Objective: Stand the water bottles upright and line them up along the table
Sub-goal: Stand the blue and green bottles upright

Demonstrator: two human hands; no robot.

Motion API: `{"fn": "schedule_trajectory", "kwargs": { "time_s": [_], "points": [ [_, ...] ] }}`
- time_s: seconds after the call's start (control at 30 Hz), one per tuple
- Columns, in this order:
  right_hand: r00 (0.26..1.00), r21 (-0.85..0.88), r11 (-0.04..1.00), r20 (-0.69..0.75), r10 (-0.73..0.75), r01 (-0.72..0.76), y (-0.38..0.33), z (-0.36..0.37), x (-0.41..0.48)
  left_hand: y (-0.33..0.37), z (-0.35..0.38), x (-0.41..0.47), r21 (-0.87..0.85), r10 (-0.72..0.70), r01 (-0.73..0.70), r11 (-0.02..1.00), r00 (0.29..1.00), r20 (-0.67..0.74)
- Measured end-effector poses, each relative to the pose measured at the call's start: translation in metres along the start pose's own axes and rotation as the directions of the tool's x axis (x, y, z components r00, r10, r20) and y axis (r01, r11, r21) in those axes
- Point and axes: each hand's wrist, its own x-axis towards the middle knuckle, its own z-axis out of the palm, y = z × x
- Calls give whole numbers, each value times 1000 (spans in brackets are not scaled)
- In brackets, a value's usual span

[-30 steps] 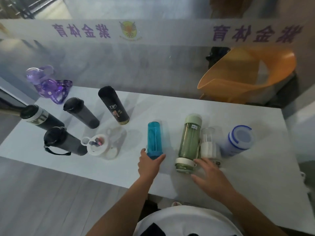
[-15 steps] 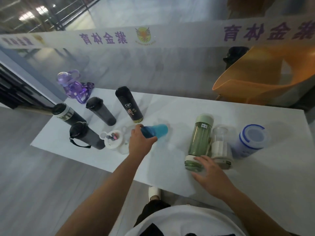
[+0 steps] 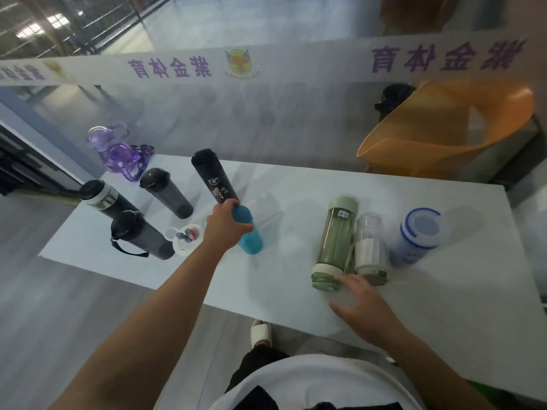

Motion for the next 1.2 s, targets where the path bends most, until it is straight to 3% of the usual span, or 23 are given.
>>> {"fn": "schedule_trajectory", "kwargs": {
  "time_s": [0.17,0.3,0.37,0.43,0.53,0.6,0.7,0.83,0.93,1.03,1.1,1.2],
  "points": [
    [999,-6,1000,14,30,-30,3,7,-3,1,-3,-10,-2,-6,6,1000,1000,11],
    [996,15,997,-50,73,-73,0,12,-2,17,-13,-35,309,35,-10,951,997,-76],
    [987,71,991,-100,123,-117,-2,18,-2,21,-7,-56,303,175,-118,946,970,-168],
    [971,154,974,-146,191,-169,-3,24,0,15,14,-81,140,341,-319,937,922,-182],
    [926,317,910,-178,333,-267,-7,33,3,-17,57,-109,74,515,-518,852,855,55],
    [887,460,824,-144,438,-332,-9,43,7,-48,82,-115,130,503,-548,826,822,265],
    [810,630,655,-70,582,-417,-12,57,17,-90,100,-109,279,363,-504,818,827,429],
    [688,817,392,9,725,-423,-22,72,41,-121,94,-93,397,225,-437,807,849,479],
    [584,936,182,30,811,-301,-36,82,66,-136,86,-79,420,184,-414,808,853,488],
    [479,983,69,21,878,-169,-47,88,87,-148,84,-72,433,198,-449,782,837,510],
    [432,990,80,-23,902,-113,-54,92,91,-152,85,-71,444,206,-474,760,824,528],
    [411,948,300,-232,882,-109,-60,99,86,-156,85,-70,432,213,-502,749,801,560]
  ]
}}
